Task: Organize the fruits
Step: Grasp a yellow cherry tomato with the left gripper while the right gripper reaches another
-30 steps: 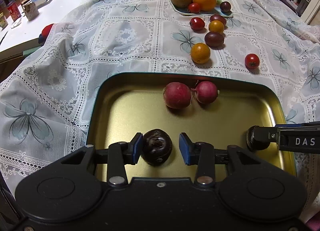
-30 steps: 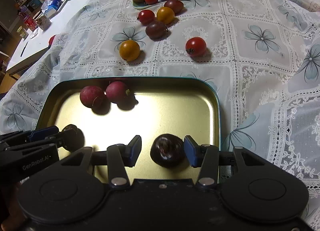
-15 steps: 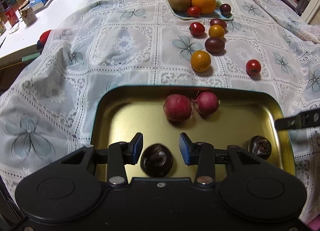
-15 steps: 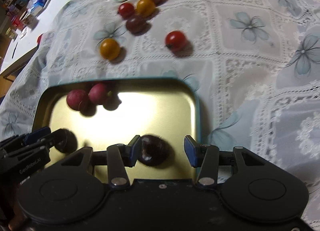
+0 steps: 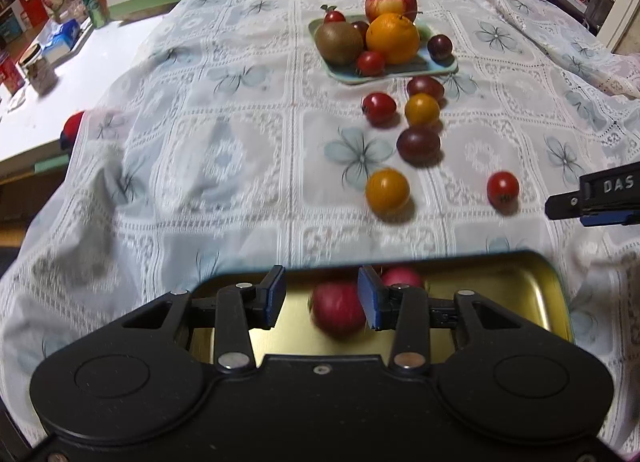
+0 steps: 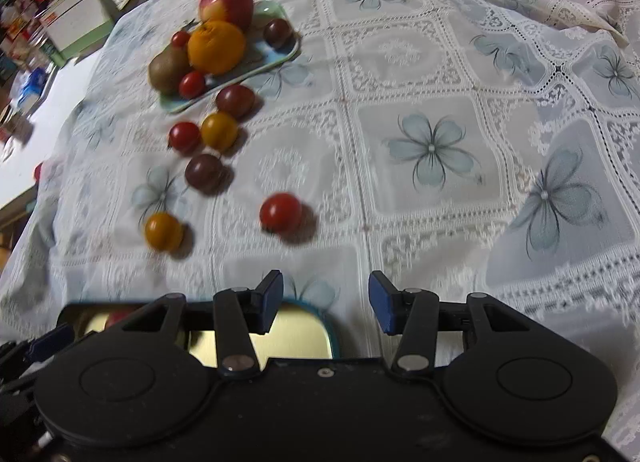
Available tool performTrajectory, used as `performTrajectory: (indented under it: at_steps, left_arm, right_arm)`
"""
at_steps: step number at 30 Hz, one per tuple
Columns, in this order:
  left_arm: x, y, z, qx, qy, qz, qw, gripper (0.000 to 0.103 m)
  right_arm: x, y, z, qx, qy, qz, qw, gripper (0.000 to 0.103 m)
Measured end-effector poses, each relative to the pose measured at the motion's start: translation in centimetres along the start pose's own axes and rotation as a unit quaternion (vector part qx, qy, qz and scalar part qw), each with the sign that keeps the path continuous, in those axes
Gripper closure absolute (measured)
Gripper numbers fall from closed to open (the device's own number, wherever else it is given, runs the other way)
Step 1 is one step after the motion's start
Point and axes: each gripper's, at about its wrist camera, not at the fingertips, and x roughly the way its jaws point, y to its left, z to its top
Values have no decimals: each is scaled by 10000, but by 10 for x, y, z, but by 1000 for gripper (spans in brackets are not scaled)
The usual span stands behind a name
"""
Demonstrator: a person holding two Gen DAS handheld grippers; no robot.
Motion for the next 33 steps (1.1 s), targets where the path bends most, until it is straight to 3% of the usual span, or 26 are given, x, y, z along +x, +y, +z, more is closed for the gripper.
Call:
performTrajectory:
  at_steps: [7,13,19,29,33]
  left_arm:
    - [23,-14,27,168,59,61,9998,54]
    - [45,-31,46,262,85,-244,9993,53]
    - [69,-39,58,140,358,-448,9983,53]
    - [97,-54,63,239,544,-127,9982,54]
    - [93,-52,64,215,487,-165,9984,58]
  right_arm:
    - [17,19,19,-143,-210,39,9997,53]
    - [26,29,39,0,-349,-2,9994,53]
    - [32,27,54,163,-338,132,9992,53]
    - [42,20,56,319,-240,123,9991,53]
    - [44,18,58,372,-240,93,9990,53]
